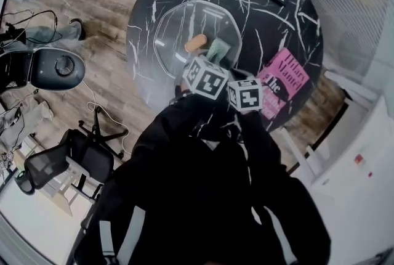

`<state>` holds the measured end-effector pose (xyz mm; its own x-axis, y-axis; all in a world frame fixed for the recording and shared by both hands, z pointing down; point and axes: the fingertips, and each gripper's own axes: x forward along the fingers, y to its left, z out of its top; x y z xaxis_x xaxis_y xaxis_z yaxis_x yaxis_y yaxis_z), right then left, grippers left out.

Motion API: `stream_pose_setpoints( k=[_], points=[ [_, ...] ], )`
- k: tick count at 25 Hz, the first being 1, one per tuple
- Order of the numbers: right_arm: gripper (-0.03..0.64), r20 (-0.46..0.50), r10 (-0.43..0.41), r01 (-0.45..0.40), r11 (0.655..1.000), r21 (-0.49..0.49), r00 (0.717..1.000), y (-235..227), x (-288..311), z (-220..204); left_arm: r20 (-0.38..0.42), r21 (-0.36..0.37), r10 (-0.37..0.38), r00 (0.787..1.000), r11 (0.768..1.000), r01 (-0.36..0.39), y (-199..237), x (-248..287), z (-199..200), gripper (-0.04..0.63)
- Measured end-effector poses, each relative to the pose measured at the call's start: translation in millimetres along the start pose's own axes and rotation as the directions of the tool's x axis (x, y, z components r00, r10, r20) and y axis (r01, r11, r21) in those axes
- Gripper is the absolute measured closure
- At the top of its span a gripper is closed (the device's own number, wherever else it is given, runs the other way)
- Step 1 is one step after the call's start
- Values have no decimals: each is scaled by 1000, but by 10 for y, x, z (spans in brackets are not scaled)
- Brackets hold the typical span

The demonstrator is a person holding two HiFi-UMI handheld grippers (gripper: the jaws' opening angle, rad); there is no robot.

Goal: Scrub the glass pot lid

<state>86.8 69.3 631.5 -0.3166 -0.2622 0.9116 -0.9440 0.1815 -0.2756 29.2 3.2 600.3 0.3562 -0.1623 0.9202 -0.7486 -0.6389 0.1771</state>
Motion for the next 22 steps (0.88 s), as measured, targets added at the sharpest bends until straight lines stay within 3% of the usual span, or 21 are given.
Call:
stream_pose_setpoints(
  k=[22],
  points=[
    [603,-9,21,-21,1000,-1,1000,34,-8,-10,-16,20,-41,999,999,42,-174,173,213,526]
  ],
)
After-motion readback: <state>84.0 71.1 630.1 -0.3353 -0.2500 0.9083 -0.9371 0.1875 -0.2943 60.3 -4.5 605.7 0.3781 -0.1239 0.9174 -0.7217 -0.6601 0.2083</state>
